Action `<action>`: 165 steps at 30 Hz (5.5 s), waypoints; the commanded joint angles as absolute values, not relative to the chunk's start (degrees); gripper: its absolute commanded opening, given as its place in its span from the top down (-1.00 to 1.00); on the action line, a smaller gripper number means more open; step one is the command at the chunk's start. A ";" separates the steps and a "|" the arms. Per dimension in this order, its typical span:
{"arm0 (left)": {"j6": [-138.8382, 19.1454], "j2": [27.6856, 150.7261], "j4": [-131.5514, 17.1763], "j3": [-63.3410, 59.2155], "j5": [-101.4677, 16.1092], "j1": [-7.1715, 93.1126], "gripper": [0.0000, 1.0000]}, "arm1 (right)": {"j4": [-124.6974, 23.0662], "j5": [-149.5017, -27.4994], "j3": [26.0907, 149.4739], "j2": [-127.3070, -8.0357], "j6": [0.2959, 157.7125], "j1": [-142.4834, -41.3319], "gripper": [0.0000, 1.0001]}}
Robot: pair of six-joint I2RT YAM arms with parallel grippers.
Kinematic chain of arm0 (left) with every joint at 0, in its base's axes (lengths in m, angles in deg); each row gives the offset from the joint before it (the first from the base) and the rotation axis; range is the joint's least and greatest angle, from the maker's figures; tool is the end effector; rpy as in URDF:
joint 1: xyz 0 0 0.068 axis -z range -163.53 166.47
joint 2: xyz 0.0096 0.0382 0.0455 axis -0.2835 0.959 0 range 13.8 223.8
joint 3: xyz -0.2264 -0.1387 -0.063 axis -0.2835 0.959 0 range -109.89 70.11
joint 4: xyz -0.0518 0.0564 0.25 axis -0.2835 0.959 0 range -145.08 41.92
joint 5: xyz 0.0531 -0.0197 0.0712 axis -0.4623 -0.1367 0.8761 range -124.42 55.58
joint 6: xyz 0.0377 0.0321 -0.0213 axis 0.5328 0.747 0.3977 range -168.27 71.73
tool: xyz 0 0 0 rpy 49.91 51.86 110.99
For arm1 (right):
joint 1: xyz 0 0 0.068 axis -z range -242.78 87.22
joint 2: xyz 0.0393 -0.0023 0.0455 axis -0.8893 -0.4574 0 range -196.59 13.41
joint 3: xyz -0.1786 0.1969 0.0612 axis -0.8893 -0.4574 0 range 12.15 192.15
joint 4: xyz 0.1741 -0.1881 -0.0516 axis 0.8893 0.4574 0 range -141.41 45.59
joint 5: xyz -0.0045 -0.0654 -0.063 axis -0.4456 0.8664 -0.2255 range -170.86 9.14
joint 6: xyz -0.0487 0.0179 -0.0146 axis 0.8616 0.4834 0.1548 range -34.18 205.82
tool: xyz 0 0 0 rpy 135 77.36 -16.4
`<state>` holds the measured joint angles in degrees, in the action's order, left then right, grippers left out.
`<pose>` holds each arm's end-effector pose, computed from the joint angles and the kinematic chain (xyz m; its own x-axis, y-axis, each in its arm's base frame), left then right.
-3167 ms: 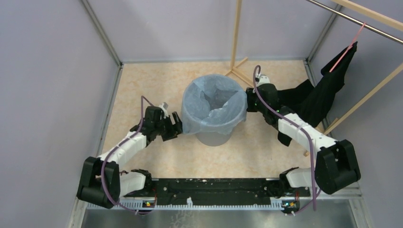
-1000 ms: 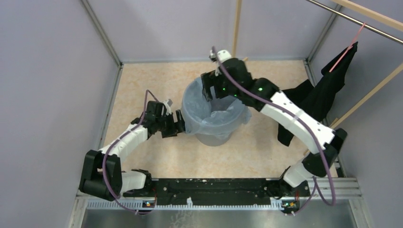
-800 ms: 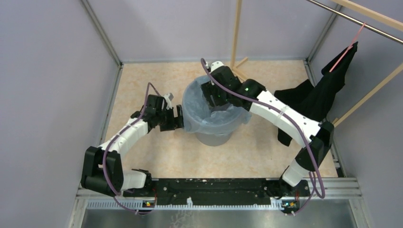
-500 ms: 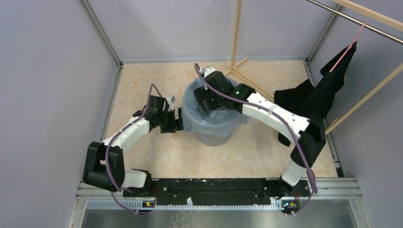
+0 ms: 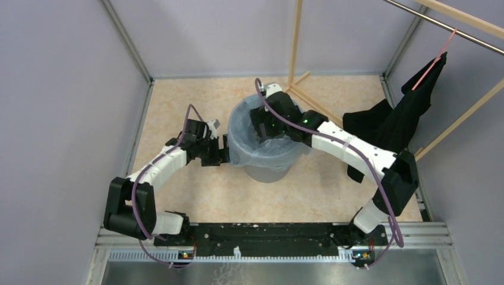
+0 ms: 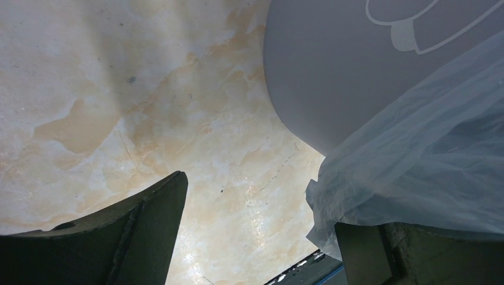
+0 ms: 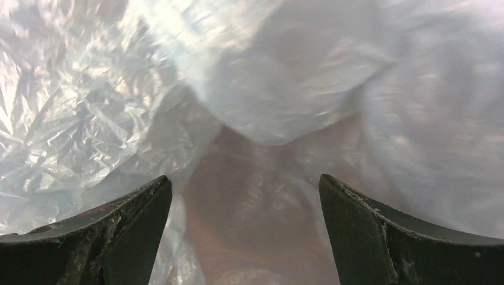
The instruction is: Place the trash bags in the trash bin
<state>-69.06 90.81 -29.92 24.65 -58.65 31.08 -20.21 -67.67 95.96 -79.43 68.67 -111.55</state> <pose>0.2472 -0.0797 0.2047 -0.9152 -0.0959 -0.3913 0.1317 0.8467 -0.5155 0.2483 0.2709 0.3277 -0.5888 -0.2363 -0.7730 -0.4646 0.8815 0.0844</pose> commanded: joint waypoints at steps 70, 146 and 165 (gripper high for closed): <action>-68.75 91.19 -33.03 24.84 -63.60 28.18 -0.88 | -32.34 -69.28 92.76 -86.52 64.46 -107.78 -0.87; -70.25 55.78 -15.41 -13.74 -53.57 33.88 -0.97 | -65.20 -66.98 92.89 -88.44 41.09 -122.93 -0.64; -67.11 57.34 -15.10 -16.31 -48.59 35.79 -0.97 | -58.83 -71.74 106.54 -90.52 50.91 -131.35 -0.97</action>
<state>-68.67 56.17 -14.22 -12.90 -51.41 35.21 -59.44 -70.62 103.24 -96.08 46.49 -131.36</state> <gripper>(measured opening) 0.987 0.982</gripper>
